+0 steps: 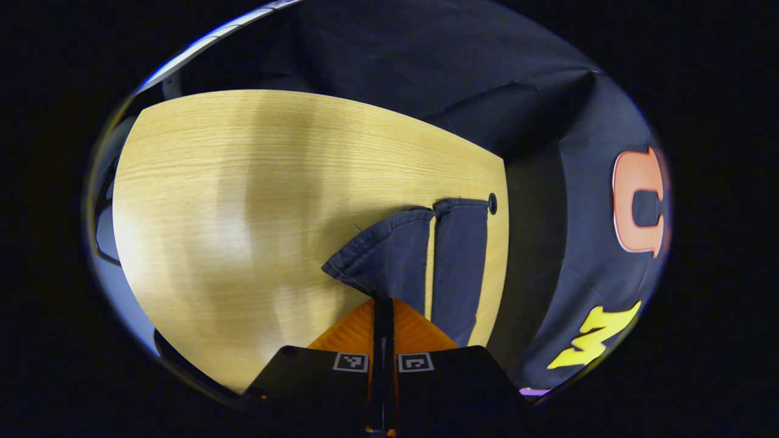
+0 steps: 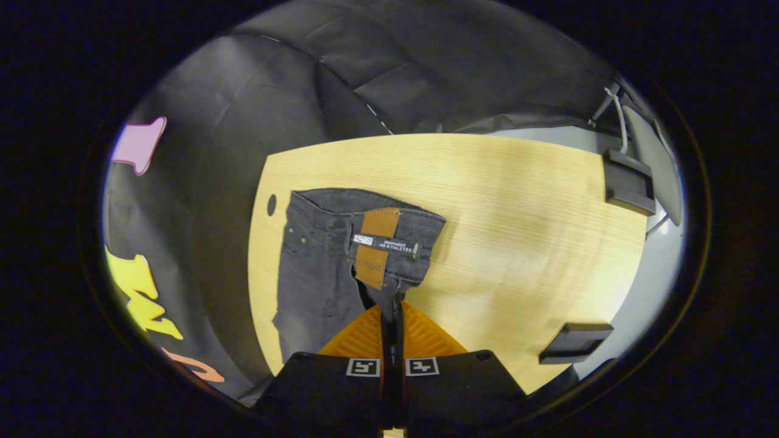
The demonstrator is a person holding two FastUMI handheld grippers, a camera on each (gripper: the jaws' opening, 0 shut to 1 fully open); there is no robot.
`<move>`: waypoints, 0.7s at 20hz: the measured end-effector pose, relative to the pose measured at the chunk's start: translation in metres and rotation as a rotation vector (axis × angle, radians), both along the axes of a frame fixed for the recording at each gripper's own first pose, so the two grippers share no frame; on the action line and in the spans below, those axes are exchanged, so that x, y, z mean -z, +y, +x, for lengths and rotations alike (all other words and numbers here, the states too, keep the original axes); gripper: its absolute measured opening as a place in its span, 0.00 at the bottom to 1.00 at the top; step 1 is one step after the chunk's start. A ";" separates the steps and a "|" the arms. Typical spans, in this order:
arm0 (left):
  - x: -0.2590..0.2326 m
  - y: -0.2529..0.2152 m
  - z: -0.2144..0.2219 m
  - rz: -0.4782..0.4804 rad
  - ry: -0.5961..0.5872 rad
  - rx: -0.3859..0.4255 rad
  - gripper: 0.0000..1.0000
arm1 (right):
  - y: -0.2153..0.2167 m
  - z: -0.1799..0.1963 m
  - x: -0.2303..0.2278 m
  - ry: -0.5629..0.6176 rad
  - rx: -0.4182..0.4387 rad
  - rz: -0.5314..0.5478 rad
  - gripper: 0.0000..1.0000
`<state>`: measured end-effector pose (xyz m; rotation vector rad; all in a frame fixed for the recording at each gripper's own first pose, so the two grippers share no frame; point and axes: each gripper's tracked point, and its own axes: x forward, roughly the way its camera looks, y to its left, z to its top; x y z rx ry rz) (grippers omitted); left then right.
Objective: Grasp the waist and the cuffs of the jeans and fold them to make the two legs overlap; first hold the waist and fold one-third of the jeans toward the cuffs, then hold the cuffs and fold the remaining one-third in the same direction to finish folding.
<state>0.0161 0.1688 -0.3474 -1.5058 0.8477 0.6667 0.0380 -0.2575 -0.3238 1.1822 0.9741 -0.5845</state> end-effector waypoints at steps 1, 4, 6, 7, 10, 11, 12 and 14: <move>-0.011 -0.001 0.006 -0.012 -0.010 -0.006 0.04 | 0.005 0.008 -0.016 -0.020 0.002 0.017 0.00; -0.038 0.000 0.032 -0.016 -0.039 0.015 0.04 | 0.014 0.050 -0.061 -0.092 -0.013 0.052 0.00; -0.049 0.005 0.057 -0.048 -0.046 -0.011 0.04 | 0.018 0.077 -0.078 -0.122 -0.036 0.065 0.00; -0.054 0.007 0.070 -0.064 -0.045 -0.017 0.04 | 0.020 0.092 -0.082 -0.128 -0.048 0.078 0.00; -0.056 0.013 0.110 -0.076 -0.028 -0.011 0.04 | 0.016 0.134 -0.077 -0.111 -0.057 0.100 0.00; -0.055 0.015 0.124 -0.079 -0.023 -0.012 0.04 | 0.015 0.150 -0.075 -0.107 -0.052 0.113 0.00; -0.050 0.016 0.137 -0.076 -0.015 -0.001 0.04 | 0.016 0.166 -0.070 -0.104 -0.051 0.123 0.00; -0.033 0.013 0.164 -0.085 0.004 0.025 0.04 | 0.016 0.196 -0.056 -0.097 -0.072 0.114 0.00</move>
